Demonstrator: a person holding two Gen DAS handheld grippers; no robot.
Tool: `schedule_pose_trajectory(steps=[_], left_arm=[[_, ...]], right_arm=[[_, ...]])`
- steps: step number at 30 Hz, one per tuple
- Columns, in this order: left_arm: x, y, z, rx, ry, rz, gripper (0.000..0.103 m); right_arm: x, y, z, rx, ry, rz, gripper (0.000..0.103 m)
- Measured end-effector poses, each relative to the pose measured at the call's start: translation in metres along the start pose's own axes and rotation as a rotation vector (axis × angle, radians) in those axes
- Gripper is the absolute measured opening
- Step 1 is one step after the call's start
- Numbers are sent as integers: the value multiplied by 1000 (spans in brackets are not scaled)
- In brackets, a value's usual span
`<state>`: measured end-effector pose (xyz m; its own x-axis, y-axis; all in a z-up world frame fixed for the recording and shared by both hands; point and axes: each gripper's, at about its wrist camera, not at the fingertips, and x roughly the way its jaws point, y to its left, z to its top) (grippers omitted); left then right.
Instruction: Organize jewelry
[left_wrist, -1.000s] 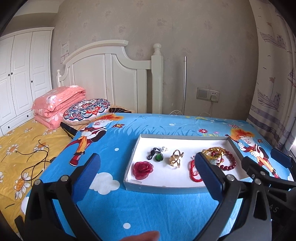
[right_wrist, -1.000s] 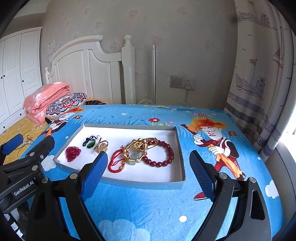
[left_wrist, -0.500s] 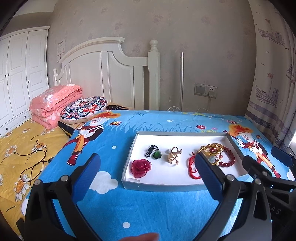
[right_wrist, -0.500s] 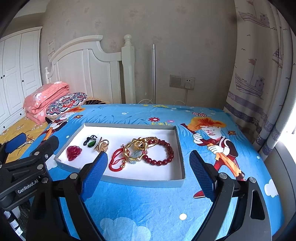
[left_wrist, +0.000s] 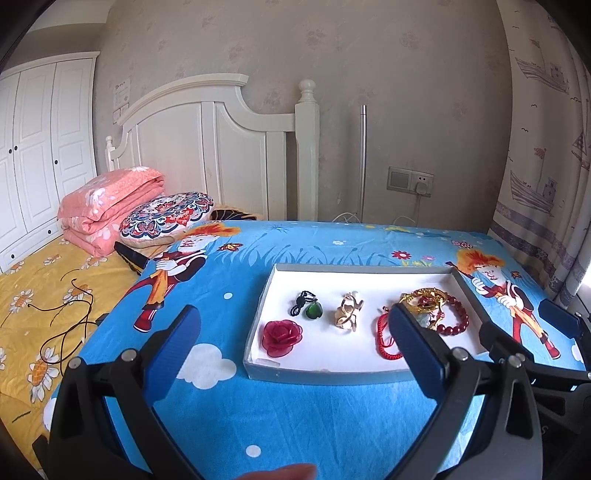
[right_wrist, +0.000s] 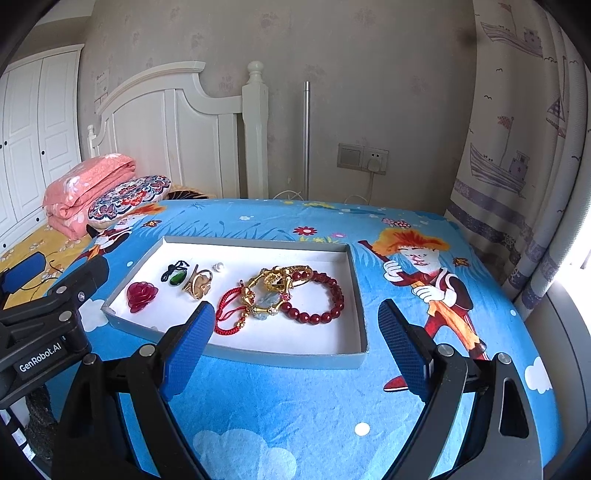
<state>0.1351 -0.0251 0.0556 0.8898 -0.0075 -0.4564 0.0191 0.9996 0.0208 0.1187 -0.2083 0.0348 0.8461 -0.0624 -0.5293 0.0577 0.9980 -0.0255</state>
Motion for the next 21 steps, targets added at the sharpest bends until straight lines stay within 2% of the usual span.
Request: schedule_pose_trajectory(steps=[21], left_arm=[[6, 5, -9, -6, 59, -2, 99]], right_arm=[[4, -7, -1, 15, 19, -19, 84]])
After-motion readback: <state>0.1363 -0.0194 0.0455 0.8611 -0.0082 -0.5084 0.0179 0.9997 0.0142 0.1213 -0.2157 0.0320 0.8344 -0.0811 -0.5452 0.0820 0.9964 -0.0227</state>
